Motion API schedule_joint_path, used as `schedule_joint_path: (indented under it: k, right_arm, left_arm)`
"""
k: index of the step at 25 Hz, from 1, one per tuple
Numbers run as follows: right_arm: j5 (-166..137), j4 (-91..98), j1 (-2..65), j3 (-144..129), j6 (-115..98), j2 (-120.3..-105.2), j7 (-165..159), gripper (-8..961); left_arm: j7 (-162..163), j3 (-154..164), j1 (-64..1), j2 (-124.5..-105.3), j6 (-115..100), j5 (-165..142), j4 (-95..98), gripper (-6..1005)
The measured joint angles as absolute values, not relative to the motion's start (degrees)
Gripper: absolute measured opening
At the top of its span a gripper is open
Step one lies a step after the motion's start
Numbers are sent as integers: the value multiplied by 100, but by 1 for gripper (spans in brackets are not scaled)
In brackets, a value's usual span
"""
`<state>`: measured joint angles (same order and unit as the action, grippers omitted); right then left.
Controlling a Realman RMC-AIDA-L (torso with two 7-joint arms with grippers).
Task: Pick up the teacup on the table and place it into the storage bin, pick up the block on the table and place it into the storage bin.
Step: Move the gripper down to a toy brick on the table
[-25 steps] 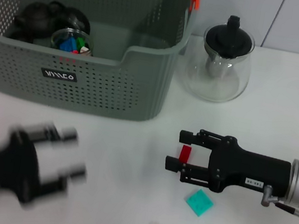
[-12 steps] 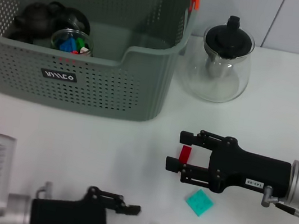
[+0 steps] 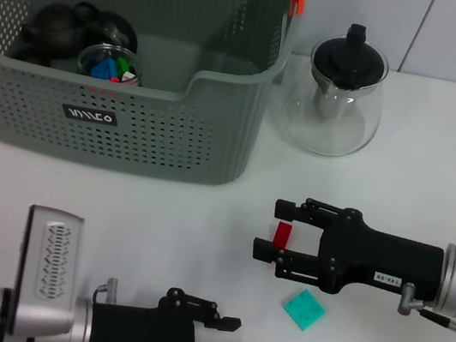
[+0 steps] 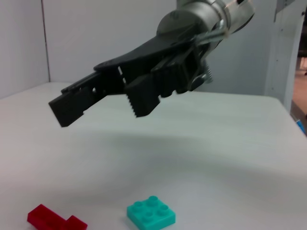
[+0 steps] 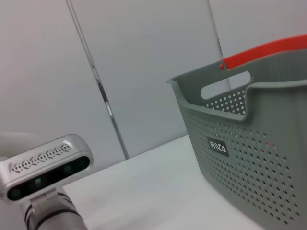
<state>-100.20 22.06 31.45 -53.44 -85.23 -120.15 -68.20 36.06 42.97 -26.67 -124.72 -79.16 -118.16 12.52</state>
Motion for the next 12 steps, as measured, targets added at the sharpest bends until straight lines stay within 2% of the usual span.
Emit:
schedule_joint_path:
  k: [12]
  right_arm:
    - [-10020,2206,3151,-5343,-8525,-12015,-6820,784]
  left_arm:
    - [3309,4316,-2753,-12480,-7745,-11689,1020,414]
